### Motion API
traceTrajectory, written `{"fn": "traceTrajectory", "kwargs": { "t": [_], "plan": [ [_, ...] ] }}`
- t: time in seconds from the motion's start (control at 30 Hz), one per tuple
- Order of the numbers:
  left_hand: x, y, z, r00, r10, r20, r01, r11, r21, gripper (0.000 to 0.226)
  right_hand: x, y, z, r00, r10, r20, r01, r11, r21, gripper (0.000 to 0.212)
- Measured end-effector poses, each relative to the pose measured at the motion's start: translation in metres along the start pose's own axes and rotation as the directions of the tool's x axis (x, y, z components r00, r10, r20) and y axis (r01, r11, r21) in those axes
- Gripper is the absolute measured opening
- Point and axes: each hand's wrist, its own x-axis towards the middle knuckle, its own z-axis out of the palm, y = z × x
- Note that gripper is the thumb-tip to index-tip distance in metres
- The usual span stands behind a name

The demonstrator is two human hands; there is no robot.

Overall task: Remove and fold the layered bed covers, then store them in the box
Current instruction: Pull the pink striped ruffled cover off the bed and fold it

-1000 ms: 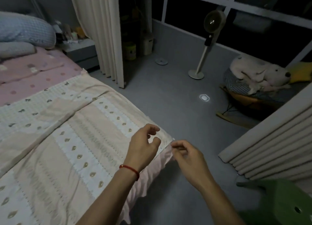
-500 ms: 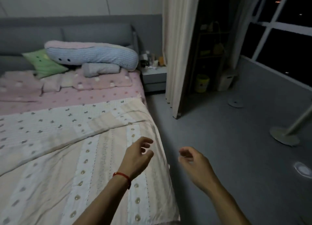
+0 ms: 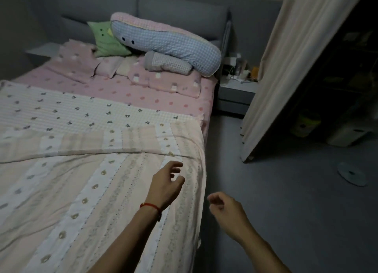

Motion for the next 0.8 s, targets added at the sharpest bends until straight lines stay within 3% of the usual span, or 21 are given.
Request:
{"fn": "traceTrajectory", "kwargs": {
  "t": [0.2, 0.4, 0.57, 0.67, 0.8],
  "plan": [
    [0.099, 0.005, 0.022, 0.997, -0.078, 0.000, 0.078, 0.996, 0.034, 0.037, 0.154, -0.002, -0.035, 0.994, 0.002, 0.114, 0.009, 0.995, -0.097, 0.012],
    [0.249, 0.025, 0.064, 0.983, -0.181, 0.007, 0.177, 0.969, 0.172, 0.047, 0.372, -0.002, -0.059, 0.983, -0.018, 0.185, 0.051, 0.983, -0.174, 0.021],
    [0.347, 0.039, 0.097, 0.924, -0.383, 0.021, 0.372, 0.908, 0.195, 0.051, 0.543, -0.015, -0.059, 0.980, -0.014, 0.200, 0.046, 0.986, -0.157, 0.024],
    [0.406, 0.029, 0.106, 0.889, -0.456, -0.039, 0.456, 0.872, 0.178, 0.047, 0.640, -0.021, -0.047, 0.973, -0.007, 0.231, 0.067, 0.965, -0.253, 0.025],
    [0.458, 0.006, 0.110, 0.808, -0.585, -0.076, 0.589, 0.797, 0.135, 0.044, 0.736, -0.026, -0.022, 0.927, 0.011, 0.375, 0.155, 0.900, -0.408, 0.039]
  ]
}}
